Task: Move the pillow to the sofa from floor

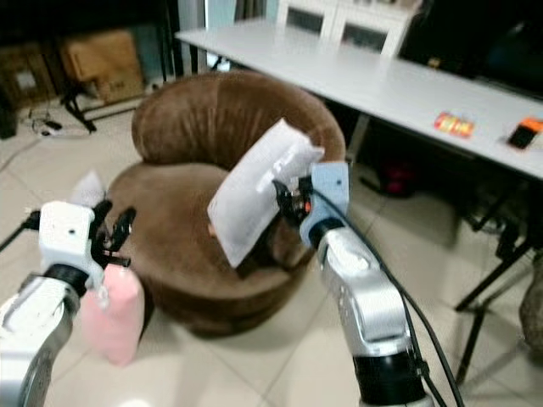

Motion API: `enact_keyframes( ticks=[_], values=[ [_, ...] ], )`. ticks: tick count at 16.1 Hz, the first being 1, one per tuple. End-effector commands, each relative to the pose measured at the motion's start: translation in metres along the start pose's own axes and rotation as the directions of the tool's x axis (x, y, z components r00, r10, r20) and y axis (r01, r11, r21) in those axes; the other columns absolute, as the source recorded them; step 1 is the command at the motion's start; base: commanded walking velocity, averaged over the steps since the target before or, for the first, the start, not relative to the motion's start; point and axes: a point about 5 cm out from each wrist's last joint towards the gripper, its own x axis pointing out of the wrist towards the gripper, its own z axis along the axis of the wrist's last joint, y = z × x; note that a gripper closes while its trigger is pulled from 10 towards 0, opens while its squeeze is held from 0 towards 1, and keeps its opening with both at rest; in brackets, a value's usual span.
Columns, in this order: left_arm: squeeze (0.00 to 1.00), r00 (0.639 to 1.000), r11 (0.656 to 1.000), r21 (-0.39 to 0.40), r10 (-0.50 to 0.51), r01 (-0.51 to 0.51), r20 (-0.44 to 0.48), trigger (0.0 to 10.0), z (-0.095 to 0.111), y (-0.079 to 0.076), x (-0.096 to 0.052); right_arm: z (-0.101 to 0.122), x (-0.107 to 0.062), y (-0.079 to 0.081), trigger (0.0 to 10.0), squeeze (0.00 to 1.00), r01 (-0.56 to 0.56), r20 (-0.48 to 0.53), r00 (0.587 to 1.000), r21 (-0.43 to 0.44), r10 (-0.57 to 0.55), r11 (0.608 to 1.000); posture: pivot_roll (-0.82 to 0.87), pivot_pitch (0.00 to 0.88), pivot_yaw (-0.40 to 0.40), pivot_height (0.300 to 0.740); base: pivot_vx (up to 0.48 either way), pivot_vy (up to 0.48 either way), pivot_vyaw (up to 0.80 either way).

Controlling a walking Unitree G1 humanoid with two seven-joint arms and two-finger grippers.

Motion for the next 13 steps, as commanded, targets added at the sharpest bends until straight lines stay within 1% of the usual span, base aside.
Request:
enact_keyframes(
  ticks=[1, 10, 11, 12, 13],
  values=[
    [0.00, 1.000, 1.000, -0.002, -0.002, 0.002, 0.020, 10.0, 0.004, -0.003, 0.000, 0.001, -0.001, -0.006, 10.0, 0.00, 0.018, 0.003, 1.000, -0.010, -0.018, 1.000, 0.00, 0.000, -0.065, 0.740, 0.000, 0.439, 0.00],
    [0.00, 1.000, 1.000, -0.004, 0.013, -0.013, 0.014, 10.0, 0.002, 0.000, 0.000, 0.000, 0.000, -0.005, 10.0, 0.00, 0.010, -0.002, 1.000, -0.018, -0.010, 1.000, 0.01, 0.000, -0.071, 0.740, 0.000, 0.431, 0.00],
    [0.00, 1.000, 1.000, 0.005, 0.015, -0.016, 0.011, 10.0, 0.000, 0.001, -0.002, 0.001, 0.000, -0.005, 10.0, 0.00, 0.007, 0.011, 1.000, -0.032, -0.007, 0.999, 0.01, 0.000, -0.071, 0.740, 0.000, 0.412, 0.00],
    [0.00, 1.000, 1.000, 0.015, 0.019, -0.019, 0.005, 10.0, -0.003, 0.003, -0.004, 0.002, -0.001, -0.006, 10.0, 0.00, -0.001, 0.030, 1.000, -0.080, 0.004, 0.997, 0.01, 0.000, -0.071, 0.740, 0.000, 0.409, 0.00],
    [0.00, 1.000, 0.999, 0.033, 0.027, -0.027, -0.005, 10.0, -0.008, 0.006, -0.007, 0.002, -0.003, -0.009, 10.0, 0.00, -0.008, 0.058, 0.998, -0.180, 0.019, 0.984, 0.01, 0.000, -0.071, 0.740, 0.000, 0.401, 0.00]
  ],
)
